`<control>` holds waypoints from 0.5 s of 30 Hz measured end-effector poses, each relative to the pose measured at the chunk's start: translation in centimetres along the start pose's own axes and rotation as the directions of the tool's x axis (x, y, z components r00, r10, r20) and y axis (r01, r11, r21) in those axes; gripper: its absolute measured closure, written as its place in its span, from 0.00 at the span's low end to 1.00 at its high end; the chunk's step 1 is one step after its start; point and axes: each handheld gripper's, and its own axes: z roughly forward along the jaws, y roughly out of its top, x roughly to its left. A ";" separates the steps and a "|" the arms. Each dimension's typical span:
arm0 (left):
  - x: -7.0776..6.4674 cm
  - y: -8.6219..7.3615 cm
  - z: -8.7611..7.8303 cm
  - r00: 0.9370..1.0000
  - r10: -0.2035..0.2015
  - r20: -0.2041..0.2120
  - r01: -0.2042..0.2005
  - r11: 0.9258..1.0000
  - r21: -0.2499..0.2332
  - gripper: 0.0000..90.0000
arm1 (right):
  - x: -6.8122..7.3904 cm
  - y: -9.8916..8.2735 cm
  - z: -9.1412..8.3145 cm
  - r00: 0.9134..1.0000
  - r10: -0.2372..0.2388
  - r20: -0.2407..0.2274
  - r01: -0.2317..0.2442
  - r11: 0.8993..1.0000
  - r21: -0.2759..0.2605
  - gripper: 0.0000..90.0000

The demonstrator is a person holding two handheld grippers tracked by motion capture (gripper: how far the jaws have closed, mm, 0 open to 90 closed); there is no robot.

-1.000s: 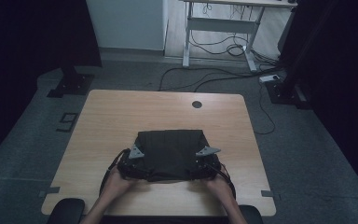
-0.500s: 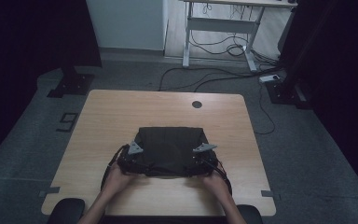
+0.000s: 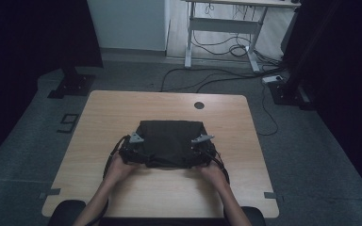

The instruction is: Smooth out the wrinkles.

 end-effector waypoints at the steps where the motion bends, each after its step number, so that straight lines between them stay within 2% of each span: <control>1: 0.3 0.3 0.2 1.000 0.000 -0.001 0.000 1.000 0.006 0.15 | -0.3 0.5 0.4 1.000 -0.001 0.002 0.001 1.000 0.001 0.09; 12: 2.5 2.3 2.0 0.999 -0.028 -0.019 0.028 0.999 0.020 0.14 | -1.7 2.3 2.0 1.000 0.012 0.011 -0.012 1.000 0.002 0.09; 15: 3.2 3.0 2.7 0.999 -0.035 -0.027 0.036 0.999 0.025 0.14 | -2.5 3.2 2.8 1.000 0.017 0.014 -0.017 1.000 0.004 0.09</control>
